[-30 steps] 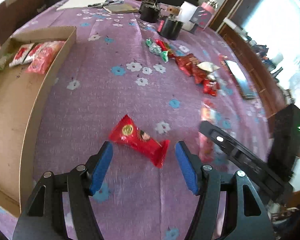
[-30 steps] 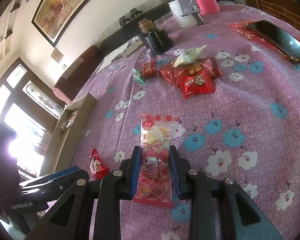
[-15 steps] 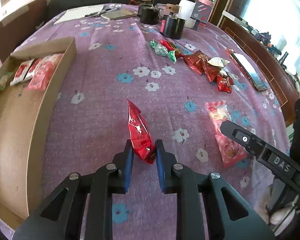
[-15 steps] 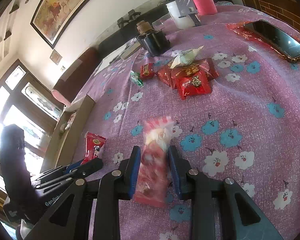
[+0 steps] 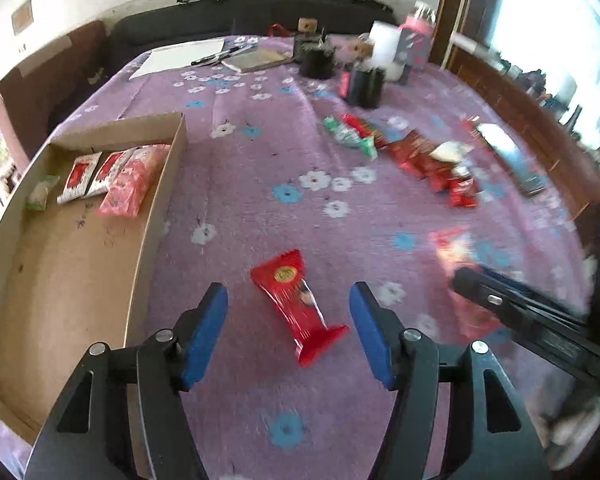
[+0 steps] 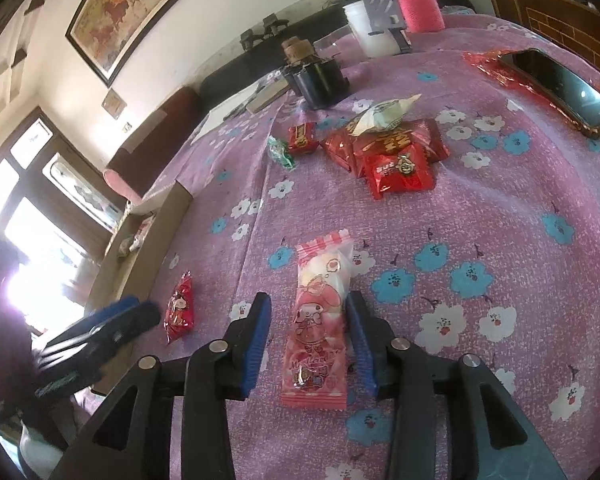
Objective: Organize snacks
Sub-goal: 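Grasp the red gold-labelled candy pack with the left gripper while the right holds the pink bag, then carry both packs over the cardboard box and open both grippers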
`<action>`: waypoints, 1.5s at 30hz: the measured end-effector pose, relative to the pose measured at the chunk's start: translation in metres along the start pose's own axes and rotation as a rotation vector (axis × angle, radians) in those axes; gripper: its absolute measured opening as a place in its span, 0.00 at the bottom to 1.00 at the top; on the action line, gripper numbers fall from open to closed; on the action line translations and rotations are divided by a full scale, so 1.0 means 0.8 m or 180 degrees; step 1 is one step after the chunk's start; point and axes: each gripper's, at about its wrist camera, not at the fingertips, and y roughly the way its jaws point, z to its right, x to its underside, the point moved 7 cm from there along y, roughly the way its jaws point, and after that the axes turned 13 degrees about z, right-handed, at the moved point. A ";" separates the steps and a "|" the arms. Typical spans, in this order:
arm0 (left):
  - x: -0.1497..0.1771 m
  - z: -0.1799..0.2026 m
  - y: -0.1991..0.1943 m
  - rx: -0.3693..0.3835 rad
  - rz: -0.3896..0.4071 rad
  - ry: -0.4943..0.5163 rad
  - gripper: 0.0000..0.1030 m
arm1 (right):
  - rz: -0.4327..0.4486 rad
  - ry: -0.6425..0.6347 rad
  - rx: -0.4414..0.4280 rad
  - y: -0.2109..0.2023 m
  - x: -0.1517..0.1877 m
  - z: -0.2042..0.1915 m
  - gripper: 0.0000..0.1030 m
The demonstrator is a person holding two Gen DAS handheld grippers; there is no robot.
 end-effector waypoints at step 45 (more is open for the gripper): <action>-0.031 -0.308 0.027 -0.0383 -0.0257 -0.0960 0.16 | -0.0840 -0.0976 -0.0675 0.175 0.022 -0.340 0.24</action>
